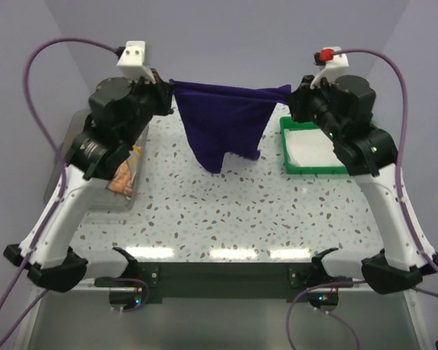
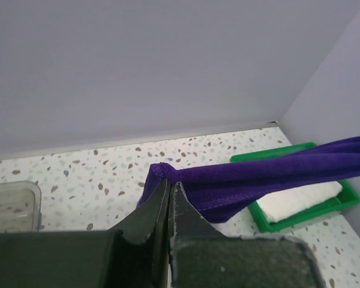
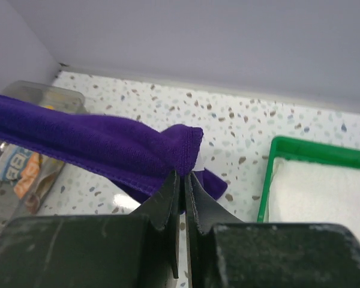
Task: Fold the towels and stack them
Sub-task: Flatten out the crumpled towel
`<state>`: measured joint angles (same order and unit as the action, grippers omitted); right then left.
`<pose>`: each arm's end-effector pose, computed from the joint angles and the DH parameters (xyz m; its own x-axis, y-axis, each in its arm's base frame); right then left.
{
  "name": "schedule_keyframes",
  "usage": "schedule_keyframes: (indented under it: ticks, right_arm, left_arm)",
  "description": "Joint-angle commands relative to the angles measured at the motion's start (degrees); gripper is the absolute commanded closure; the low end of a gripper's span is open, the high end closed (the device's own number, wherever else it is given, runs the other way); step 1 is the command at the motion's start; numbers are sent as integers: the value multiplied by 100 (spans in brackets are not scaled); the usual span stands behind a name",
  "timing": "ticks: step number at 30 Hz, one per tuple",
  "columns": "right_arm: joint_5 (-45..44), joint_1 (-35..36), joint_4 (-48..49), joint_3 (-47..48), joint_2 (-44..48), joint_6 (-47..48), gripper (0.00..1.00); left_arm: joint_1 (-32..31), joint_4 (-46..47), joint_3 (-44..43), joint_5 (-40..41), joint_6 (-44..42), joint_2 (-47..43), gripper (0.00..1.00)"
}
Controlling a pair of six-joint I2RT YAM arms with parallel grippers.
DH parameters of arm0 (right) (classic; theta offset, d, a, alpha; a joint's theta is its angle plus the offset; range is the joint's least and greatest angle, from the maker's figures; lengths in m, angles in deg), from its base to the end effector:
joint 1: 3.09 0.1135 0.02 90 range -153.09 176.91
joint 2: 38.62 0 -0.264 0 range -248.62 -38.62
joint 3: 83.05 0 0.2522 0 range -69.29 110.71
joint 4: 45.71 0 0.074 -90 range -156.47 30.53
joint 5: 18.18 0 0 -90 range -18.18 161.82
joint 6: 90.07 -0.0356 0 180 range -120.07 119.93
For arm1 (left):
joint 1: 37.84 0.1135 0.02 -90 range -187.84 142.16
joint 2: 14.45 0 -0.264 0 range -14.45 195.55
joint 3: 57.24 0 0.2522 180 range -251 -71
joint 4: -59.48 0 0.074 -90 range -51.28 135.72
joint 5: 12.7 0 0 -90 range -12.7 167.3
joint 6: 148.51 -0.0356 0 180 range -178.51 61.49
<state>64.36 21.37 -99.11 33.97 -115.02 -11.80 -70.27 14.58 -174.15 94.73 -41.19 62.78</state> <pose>0.2349 0.1018 0.5101 -0.2572 0.1045 -0.9607 -0.2482 0.9537 0.1701 0.2279 -0.1322 0.5222 -0.1507 -0.2408 -0.9588 0.2252 0.9360 -0.2705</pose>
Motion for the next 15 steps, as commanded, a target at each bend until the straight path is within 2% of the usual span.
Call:
schedule_keyframes:
  ticks: [1,5,9,12,15]
  right_arm:
    - [552,-4,562,-375,1055,696,100]
    - [1202,5,615,-535,1908,1031,100]
    - [1440,-4,475,-299,2410,1129,100]
    - [1546,-4,334,70,2367,1137,100]
    - [1590,-4,290,369,2122,1041,100]
  left_arm:
    - [-246,801,558,-459,-659,-1033,100]
    - [-458,1275,1270,-1082,-941,-1956,100]
    - [-466,1400,1254,-1584,-1011,-2484,100]
    - [-458,1268,912,-1682,-1055,-2424,100]
    - [-467,1049,525,-1410,-1064,-2117,100]
